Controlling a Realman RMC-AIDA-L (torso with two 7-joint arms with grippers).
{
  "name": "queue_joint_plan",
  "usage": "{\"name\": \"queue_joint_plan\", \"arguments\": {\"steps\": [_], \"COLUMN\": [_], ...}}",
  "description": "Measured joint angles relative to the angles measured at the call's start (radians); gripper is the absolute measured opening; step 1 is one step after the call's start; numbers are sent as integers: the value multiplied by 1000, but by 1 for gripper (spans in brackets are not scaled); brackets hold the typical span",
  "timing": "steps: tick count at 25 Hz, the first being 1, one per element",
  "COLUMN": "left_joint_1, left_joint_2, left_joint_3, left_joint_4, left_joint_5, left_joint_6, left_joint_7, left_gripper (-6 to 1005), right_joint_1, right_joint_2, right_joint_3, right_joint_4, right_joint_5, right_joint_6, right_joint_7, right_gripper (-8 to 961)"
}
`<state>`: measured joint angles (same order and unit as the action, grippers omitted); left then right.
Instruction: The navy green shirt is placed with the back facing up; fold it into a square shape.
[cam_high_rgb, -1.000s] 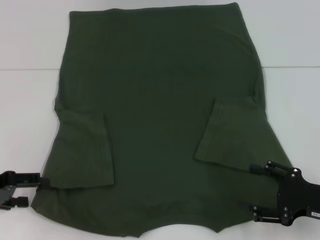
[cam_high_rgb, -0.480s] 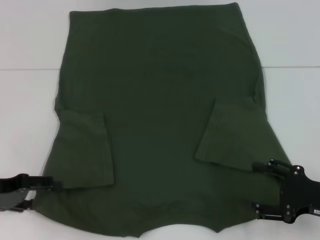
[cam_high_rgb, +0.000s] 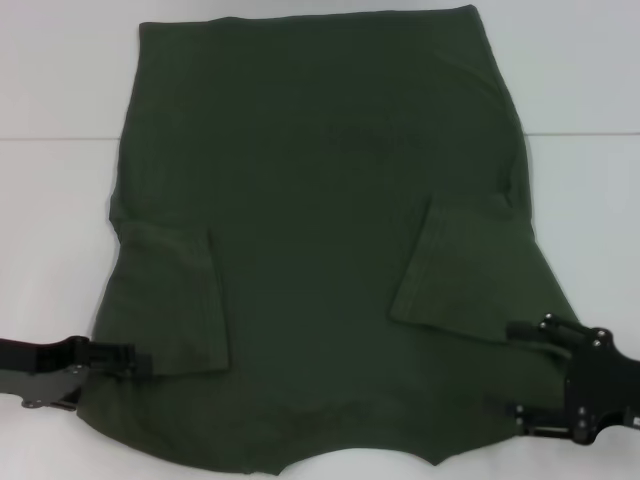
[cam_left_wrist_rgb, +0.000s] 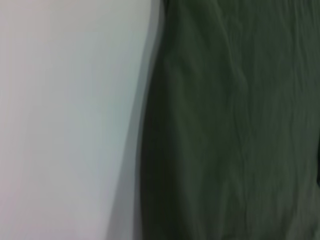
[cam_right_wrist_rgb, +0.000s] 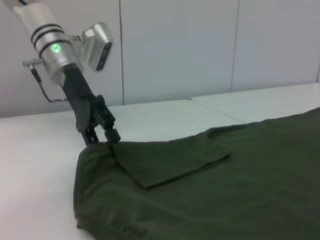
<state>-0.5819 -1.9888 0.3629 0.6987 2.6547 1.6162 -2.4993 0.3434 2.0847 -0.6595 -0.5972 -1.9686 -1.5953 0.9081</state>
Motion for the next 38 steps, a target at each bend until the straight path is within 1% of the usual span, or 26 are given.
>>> {"name": "queue_joint_plan", "arguments": {"steps": [2,6,10,13,16,18,19,20,21,23,25,27,29,31,34,38], "left_joint_1": [-1,-1,0,4,5,5,5,4,3,1,1,0,-2,-3,-4,-4], "left_joint_2": [-4,-14,-15,-15,-13,-13,-12,-12,-12,-11,-10,-10,-10,-10,-10,-9], "left_joint_3": [8,19,24,21,22,24,25,26,26,25,23,24,27,28,28,23], "left_joint_4": [3,8,13,20,21,21,21,21,20,20,19,17,16,17,19,19], "left_joint_5": [-5,-9,-9,-10,-11,-11,-11,-11,-12,-12,-14,-16,-16,-16,-16,-18], "left_joint_6": [0,-2,-13,-14,-15,-15,-15,-15,-15,-14,-13,-13,-12,-7,-6,-9], "left_joint_7": [12,38,40,40,43,49,53,56,60,67,73,77,78,81,88,102], "left_gripper": [868,791,714,656,541,463,425,376,327,230,152,94,36,37,39,41], "right_joint_1": [-1,-4,-5,-10,-16,-19,-19,-7,-7,28,68,103,135,164,201,230], "right_joint_2": [0,-1,-1,0,-4,-15,-25,-48,-48,-80,-117,-151,-168,-169,-161,-150], "right_joint_3": [24,43,45,46,47,51,52,47,47,49,72,91,96,97,90,72], "right_joint_4": [-6,-35,-70,-117,-212,-310,-366,-467,-467,-541,-556,-542,-536,-537,-513,-450], "right_joint_5": [0,0,-3,-3,-6,-9,-14,-58,-58,-141,-225,-295,-384,-471,-578,-641], "right_joint_6": [-18,-40,-45,-52,-90,-142,-163,-185,-185,-190,-198,-212,-227,-230,-212,-182], "right_joint_7": [1,40,103,191,363,549,651,884,884,1125,1312,1431,1488,1512,1524,1516], "right_gripper": [923,924,923,923,922,921,921,920,920,919,918,917,916,915,915,914]}}
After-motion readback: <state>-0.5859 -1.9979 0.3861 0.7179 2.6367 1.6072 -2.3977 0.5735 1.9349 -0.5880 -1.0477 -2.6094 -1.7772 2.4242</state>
